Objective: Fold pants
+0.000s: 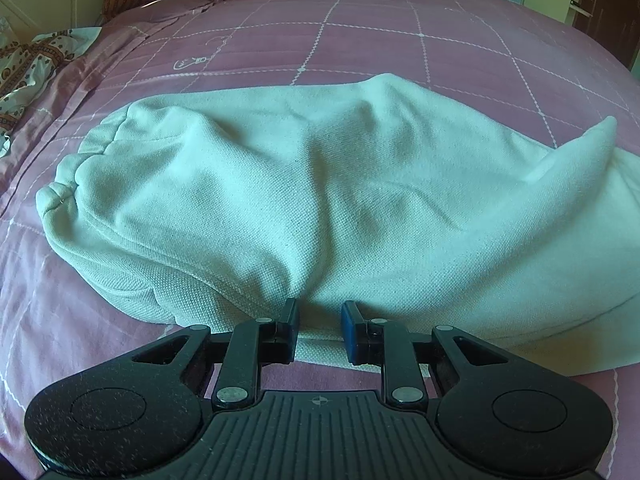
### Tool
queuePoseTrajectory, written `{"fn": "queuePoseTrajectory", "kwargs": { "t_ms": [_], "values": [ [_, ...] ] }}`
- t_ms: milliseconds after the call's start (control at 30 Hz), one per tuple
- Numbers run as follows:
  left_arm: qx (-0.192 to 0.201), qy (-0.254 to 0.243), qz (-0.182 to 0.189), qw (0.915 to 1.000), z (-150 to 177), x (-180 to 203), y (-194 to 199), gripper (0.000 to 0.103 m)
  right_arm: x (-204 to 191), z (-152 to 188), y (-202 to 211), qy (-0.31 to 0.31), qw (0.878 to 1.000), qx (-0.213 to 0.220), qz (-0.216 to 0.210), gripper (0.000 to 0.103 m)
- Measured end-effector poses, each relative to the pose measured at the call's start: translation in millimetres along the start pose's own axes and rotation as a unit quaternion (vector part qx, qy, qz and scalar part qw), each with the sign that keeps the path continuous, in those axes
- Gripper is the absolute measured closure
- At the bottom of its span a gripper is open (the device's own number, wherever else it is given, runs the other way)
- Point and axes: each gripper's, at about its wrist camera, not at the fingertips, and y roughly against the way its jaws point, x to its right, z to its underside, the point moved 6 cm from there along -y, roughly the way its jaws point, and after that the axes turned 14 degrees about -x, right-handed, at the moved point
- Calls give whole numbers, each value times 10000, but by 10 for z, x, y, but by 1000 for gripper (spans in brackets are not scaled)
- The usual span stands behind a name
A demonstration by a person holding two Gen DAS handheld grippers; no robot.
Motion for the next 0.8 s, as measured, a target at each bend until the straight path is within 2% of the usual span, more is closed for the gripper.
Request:
{"fn": "queuePoseTrajectory", "kwargs": {
  "t_ms": [300,400,433,467,533,567,800],
  "values": [
    [1,-18,70,10000,0,-20,3,79,38,344,562,440,9987,241,-112,96],
    [28,-85,-6,10000,5,6,1,79,280,472,270,485,9971,-225,535,96],
    [32,-90,-17,10000,7,9,3,79,354,480,174,392,9971,-371,532,97],
    [31,-78,-18,10000,9,10,2,79,367,457,168,328,9978,-316,475,96],
    [29,-63,-34,10000,5,13,1,79,309,393,205,296,9984,-298,381,83],
    [33,-73,-52,10000,6,17,1,79,291,363,236,264,9988,-268,300,80],
    [41,-94,-56,9999,18,13,10,79,594,97,423,-106,9992,59,381,77]
  ]
}}
